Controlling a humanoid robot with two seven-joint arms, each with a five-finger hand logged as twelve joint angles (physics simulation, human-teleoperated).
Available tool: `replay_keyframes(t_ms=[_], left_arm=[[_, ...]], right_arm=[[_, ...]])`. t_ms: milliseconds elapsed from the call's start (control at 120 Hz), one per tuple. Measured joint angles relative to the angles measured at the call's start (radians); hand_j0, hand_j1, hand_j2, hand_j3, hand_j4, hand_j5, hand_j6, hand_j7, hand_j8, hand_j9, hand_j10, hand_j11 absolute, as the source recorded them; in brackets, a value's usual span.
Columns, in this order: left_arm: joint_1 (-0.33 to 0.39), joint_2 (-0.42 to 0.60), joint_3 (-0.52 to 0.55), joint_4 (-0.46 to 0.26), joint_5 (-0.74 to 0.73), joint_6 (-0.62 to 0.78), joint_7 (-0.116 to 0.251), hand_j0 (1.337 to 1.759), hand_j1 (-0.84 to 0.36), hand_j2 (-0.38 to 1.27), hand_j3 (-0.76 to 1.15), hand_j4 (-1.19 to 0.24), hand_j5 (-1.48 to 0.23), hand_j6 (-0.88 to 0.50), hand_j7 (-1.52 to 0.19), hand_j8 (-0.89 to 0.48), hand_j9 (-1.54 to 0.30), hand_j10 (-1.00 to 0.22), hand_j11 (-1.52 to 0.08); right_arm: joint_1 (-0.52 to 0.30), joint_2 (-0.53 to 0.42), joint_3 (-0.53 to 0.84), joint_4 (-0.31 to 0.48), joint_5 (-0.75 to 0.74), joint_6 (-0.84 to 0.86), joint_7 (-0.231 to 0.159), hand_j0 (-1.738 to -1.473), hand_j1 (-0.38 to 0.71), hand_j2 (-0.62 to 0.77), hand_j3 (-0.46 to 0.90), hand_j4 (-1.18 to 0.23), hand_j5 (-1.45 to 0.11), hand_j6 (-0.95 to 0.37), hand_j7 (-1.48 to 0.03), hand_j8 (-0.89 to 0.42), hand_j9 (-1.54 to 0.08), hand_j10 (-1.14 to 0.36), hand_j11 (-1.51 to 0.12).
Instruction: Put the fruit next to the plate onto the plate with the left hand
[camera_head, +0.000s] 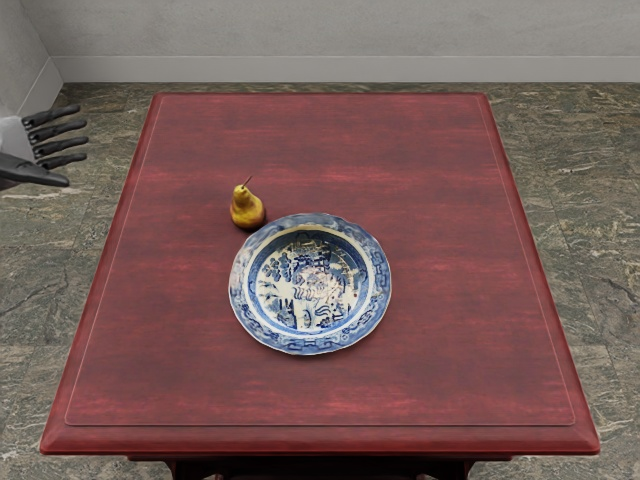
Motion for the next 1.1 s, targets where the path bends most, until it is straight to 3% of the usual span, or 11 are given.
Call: replay_keyframes(t_ms=[158,192,267,375,450,525,625,758,825,908,1100], left_arm=[[-0.048,-0.039,0.002,-0.001,0.004,0.000,0.010,1.658,0.32,0.01,0.00,-0.02,-0.03,-0.02,-0.03,-0.02,-0.03,-0.02,-0.03],[-0.079,-0.085,0.004,0.000,0.007,0.000,0.042,1.658,0.32,0.01,0.00,-0.02,-0.03,-0.02,-0.03,-0.02,-0.03,-0.02,-0.03],[-0.151,-0.176,0.004,0.000,0.042,0.000,0.158,1.658,0.32,0.01,0.00,-0.02,-0.03,-0.02,-0.03,-0.02,-0.03,-0.02,-0.03],[-0.264,-0.273,0.005,-0.003,0.192,0.000,0.282,1.658,0.32,0.01,0.00,-0.02,-0.03,-0.02,-0.03,-0.02,-0.03,-0.02,-0.03],[-0.292,-0.351,0.005,-0.007,0.332,0.000,0.332,1.658,0.32,0.01,0.00,-0.02,-0.03,-0.02,-0.03,-0.02,-0.03,-0.02,-0.03],[-0.309,-0.339,0.003,-0.058,0.422,0.013,0.357,1.658,0.32,0.01,0.00,-0.03,-0.03,-0.03,-0.03,-0.03,-0.03,-0.02,-0.03],[-0.314,-0.258,0.001,-0.247,0.517,0.185,0.379,1.658,0.32,0.01,0.00,-0.03,-0.03,-0.03,-0.03,-0.03,-0.03,-0.03,-0.03],[-0.294,-0.337,0.004,-0.397,0.721,0.564,0.467,1.658,0.32,0.01,0.00,-0.03,-0.04,-0.03,-0.04,-0.03,-0.04,-0.03,-0.04],[-0.242,-0.348,0.007,-0.434,0.821,0.723,0.499,1.658,0.32,0.01,0.00,-0.03,-0.04,-0.03,-0.04,-0.03,-0.04,-0.03,-0.04],[-0.148,-0.432,0.007,-0.459,0.910,0.857,0.518,1.658,0.32,0.01,0.00,-0.03,-0.04,-0.03,-0.04,-0.03,-0.04,-0.03,-0.04],[-0.086,-0.501,0.007,-0.477,1.000,1.118,0.530,1.658,0.32,0.01,0.00,-0.03,-0.04,-0.03,-0.04,-0.03,-0.04,-0.03,-0.04]], right_arm=[[-0.001,0.000,0.000,0.000,0.001,0.001,0.000,-1.658,-0.35,0.00,0.00,0.00,0.00,0.00,0.00,0.00,0.00,0.00,0.00],[-0.001,0.000,0.000,0.000,0.001,0.000,0.000,-1.658,-0.35,0.00,0.00,0.00,0.00,0.00,0.00,0.00,0.00,0.00,0.00],[-0.001,0.000,0.000,0.000,0.001,0.000,0.000,-1.658,-0.35,0.00,0.00,0.00,0.00,0.00,0.00,0.00,0.00,0.00,0.00],[-0.001,0.000,0.000,0.000,0.001,0.000,0.000,-1.658,-0.35,0.00,0.00,0.00,0.00,0.00,0.00,0.00,0.00,0.00,0.00],[-0.002,0.000,0.000,0.000,0.001,-0.001,0.000,-1.658,-0.35,0.00,0.00,0.00,0.00,0.00,0.00,0.00,0.00,0.00,0.00],[-0.002,0.000,0.000,0.000,0.001,-0.001,0.000,-1.658,-0.35,0.00,0.00,0.00,0.00,0.00,0.00,0.00,0.00,0.00,0.00],[-0.002,0.000,0.000,0.000,0.001,-0.001,0.000,-1.658,-0.35,0.00,0.00,0.00,0.00,0.00,0.00,0.00,0.00,0.00,0.00],[-0.002,0.000,0.000,0.000,0.001,-0.001,0.000,-1.658,-0.35,0.00,0.00,0.00,0.00,0.00,0.00,0.00,0.00,0.00,0.00],[-0.002,0.000,0.000,0.000,0.001,-0.001,0.000,-1.658,-0.35,0.00,0.00,0.00,0.00,0.00,0.00,0.00,0.00,0.00,0.00],[-0.002,0.000,0.000,0.000,0.001,-0.001,0.000,-1.658,-0.35,0.00,0.00,0.00,0.00,0.00,0.00,0.00,0.00,0.00,0.00],[-0.002,0.000,0.000,0.000,0.001,-0.001,0.000,-1.658,-0.35,0.00,0.00,0.00,0.00,0.00,0.00,0.00,0.00,0.00,0.00]])
